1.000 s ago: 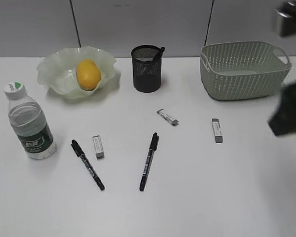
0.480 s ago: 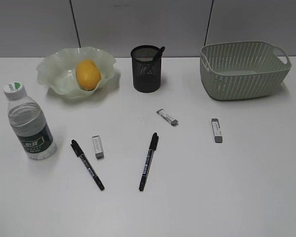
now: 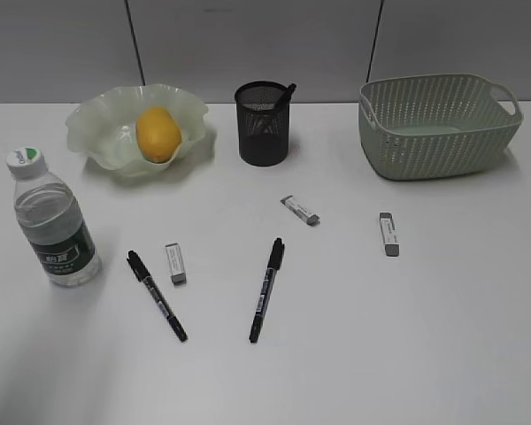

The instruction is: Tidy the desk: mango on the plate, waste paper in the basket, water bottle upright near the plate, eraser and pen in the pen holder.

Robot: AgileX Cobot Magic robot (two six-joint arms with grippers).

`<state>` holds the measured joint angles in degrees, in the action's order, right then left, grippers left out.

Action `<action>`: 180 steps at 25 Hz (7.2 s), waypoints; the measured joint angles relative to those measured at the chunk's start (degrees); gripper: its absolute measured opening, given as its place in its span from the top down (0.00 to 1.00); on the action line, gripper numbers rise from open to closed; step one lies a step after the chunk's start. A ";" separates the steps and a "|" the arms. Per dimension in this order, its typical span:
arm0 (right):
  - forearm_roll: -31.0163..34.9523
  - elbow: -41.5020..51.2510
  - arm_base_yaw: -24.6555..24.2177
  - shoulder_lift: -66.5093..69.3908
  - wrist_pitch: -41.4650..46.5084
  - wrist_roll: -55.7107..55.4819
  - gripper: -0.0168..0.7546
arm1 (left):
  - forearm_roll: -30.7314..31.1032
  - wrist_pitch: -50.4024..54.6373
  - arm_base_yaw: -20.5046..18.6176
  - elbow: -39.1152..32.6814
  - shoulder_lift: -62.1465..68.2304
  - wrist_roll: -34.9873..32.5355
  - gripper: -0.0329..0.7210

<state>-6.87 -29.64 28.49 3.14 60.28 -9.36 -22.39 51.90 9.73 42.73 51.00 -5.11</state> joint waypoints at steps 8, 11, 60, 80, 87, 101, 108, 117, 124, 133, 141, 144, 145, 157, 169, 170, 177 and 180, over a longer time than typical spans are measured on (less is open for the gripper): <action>-0.11 0.12 0.00 0.00 -0.05 0.00 0.37 | 6.37 -7.88 23.94 13.94 26.61 10.27 0.41; -0.11 0.30 0.00 0.00 -0.11 0.00 0.38 | 10.41 -9.60 28.12 21.25 40.17 14.27 0.41; -0.17 0.35 0.00 0.00 -0.23 -0.05 0.44 | 29.32 -58.12 22.46 53.31 67.71 17.96 0.81; -0.23 0.35 0.00 0.00 -0.23 -0.11 0.44 | 28.95 -77.91 19.14 53.21 78.88 11.78 0.41; -0.39 0.35 0.00 0.00 -0.23 -0.18 0.44 | 29.19 -52.36 19.14 53.15 65.22 11.66 0.30; -0.46 0.35 0.00 0.00 -0.29 -0.25 0.45 | 33.47 1.54 19.14 19.44 14.00 15.51 0.38; -0.54 0.35 0.00 0.00 -0.29 -0.25 0.45 | 29.25 8.52 19.14 0.83 -16.27 16.01 0.38; -0.61 0.35 0.00 0.00 -0.30 -0.27 0.45 | 28.98 9.81 19.14 -11.25 -41.69 13.94 0.38; 0.23 -1.52 0.00 8.99 -6.92 1.54 0.45 | 28.58 8.88 18.99 -11.85 -46.16 13.30 0.38; 17.27 -15.76 1.07 69.93 -20.38 15.94 0.45 | 28.07 8.73 5.77 -11.89 -51.36 13.30 0.40; 18.57 -47.53 13.43 105.12 -17.97 19.16 0.45 | 28.01 8.67 -2.41 -11.89 -51.36 13.30 0.41; 18.57 -56.66 15.78 113.22 -15.60 19.16 0.45 | 28.01 8.67 -2.41 -11.89 -51.36 13.30 0.41; 18.57 -59.56 16.47 115.67 -14.89 19.16 0.45 | 28.01 8.67 -2.41 -11.89 -51.36 13.30 0.41; 16.93 -77.46 23.55 131.96 -10.69 16.41 0.45 | 27.92 8.67 -2.41 -11.89 -51.36 13.30 0.53; 11.97 -78.92 26.16 135.88 -11.90 13.51 0.50 | 27.92 8.67 -2.41 -11.89 -51.36 13.30 0.57; 11.97 -78.94 26.26 135.93 -11.96 13.51 0.52 | 27.92 8.67 -2.41 -11.89 -51.36 13.30 0.57; 11.58 -79.39 26.31 137.13 -11.43 13.43 0.69 | 27.92 8.67 -2.41 -11.89 -51.36 13.30 0.57; 11.15 -79.62 26.31 137.19 -11.10 13.16 0.85 | 27.92 8.67 -2.41 -11.89 -51.36 13.30 0.57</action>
<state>4.28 -109.27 54.80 140.33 49.18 3.80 5.53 60.57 7.32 30.84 -0.36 8.19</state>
